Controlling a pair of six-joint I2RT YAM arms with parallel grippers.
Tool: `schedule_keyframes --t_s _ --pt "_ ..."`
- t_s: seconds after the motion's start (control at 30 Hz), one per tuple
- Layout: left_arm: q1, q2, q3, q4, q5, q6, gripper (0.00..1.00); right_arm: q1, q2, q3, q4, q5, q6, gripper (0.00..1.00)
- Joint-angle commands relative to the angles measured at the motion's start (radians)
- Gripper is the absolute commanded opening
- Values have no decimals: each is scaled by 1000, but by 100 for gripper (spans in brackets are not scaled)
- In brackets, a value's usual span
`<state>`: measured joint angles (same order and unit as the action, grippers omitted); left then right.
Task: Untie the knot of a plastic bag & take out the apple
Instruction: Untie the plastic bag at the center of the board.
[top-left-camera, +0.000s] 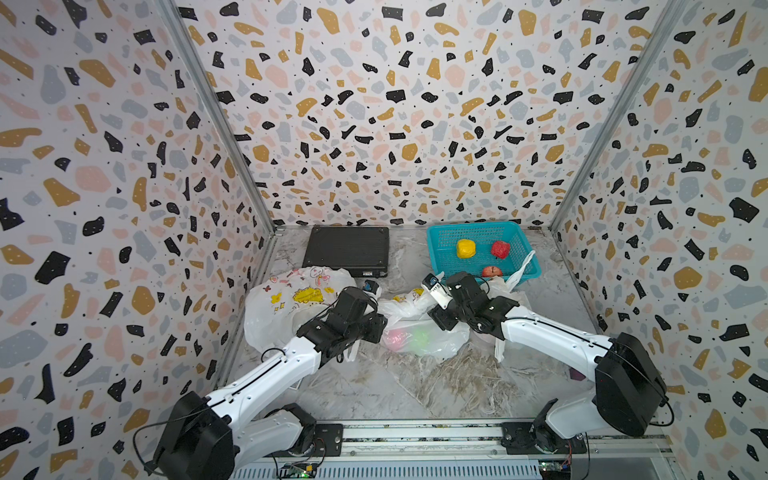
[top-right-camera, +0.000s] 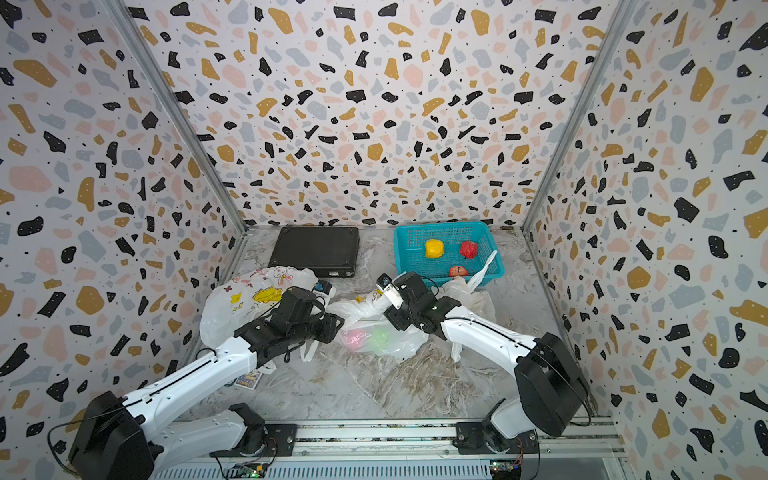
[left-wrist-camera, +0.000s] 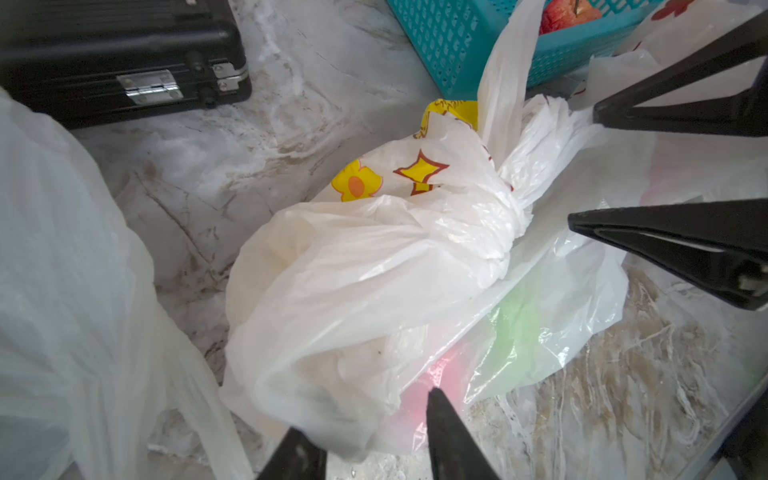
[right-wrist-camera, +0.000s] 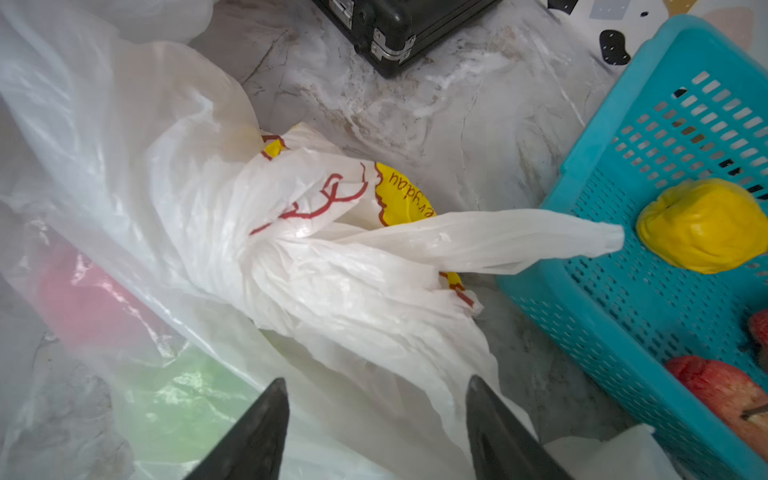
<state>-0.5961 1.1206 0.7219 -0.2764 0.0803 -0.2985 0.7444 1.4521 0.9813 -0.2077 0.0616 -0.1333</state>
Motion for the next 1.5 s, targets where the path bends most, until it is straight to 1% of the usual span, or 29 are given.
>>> schedule_keyframes --t_s 0.0,0.03,0.1,0.23,0.33,0.47,0.5,0.6,0.67,0.7,0.77,0.87,1.0,1.07,1.17,1.23,1.27,1.3,1.33,1.37,1.4,1.43,1.47 --pt "-12 -29 56 -17 -36 31 62 1 -62 23 -2 51 -34 68" --pt "-20 -31 67 -30 -63 46 70 1 -62 23 0 62 -46 69" --pt "-25 -16 84 -36 -80 68 77 1 -39 32 -5 68 -74 72" --pt "-30 57 117 -41 -60 95 85 0 33 52 6 56 -110 75" --pt "-30 118 139 -24 -52 134 86 -21 70 64 31 28 -102 75" --pt "-30 196 214 -56 -10 184 86 -28 106 94 34 20 -105 65" --pt "-30 212 235 -74 -13 189 85 -28 117 102 29 22 -111 59" --pt "-30 236 259 -73 6 207 83 -36 135 102 41 27 -115 25" --pt "-29 262 278 -87 13 211 80 -43 134 96 56 13 -116 6" --pt "-30 275 290 -105 15 211 79 -45 130 96 61 5 -115 0" --pt "-29 277 294 -111 8 202 81 -45 114 97 65 -7 -115 0" --pt "-30 235 286 -110 -14 198 84 -45 57 92 79 -53 -111 0" --pt "-29 167 284 -121 -48 232 88 -45 -48 59 156 -201 -87 0" --pt "-30 146 275 -116 -42 257 90 -45 -70 61 192 -253 -69 0" --pt "-30 137 260 -105 -27 290 89 -45 -82 68 215 -309 -59 0" --pt "-27 144 258 -100 -36 294 86 -45 -83 68 218 -333 -63 0" --pt "-23 150 260 -99 -30 295 83 -45 -85 67 220 -329 -62 0" --pt "-21 154 263 -101 -37 296 74 -45 -87 66 216 -318 -61 0" --pt "-19 153 264 -103 -45 289 60 -46 -88 64 212 -301 -61 0" --pt "-13 150 262 -103 -37 285 43 -49 -91 60 208 -279 -59 0" --pt "-10 139 255 -99 -38 280 32 -57 -95 54 204 -259 -49 0" --pt "-10 128 245 -93 -51 274 24 -70 -101 48 203 -250 -31 0" --pt "-6 109 229 -86 -56 271 20 -95 -108 36 214 -252 0 0"
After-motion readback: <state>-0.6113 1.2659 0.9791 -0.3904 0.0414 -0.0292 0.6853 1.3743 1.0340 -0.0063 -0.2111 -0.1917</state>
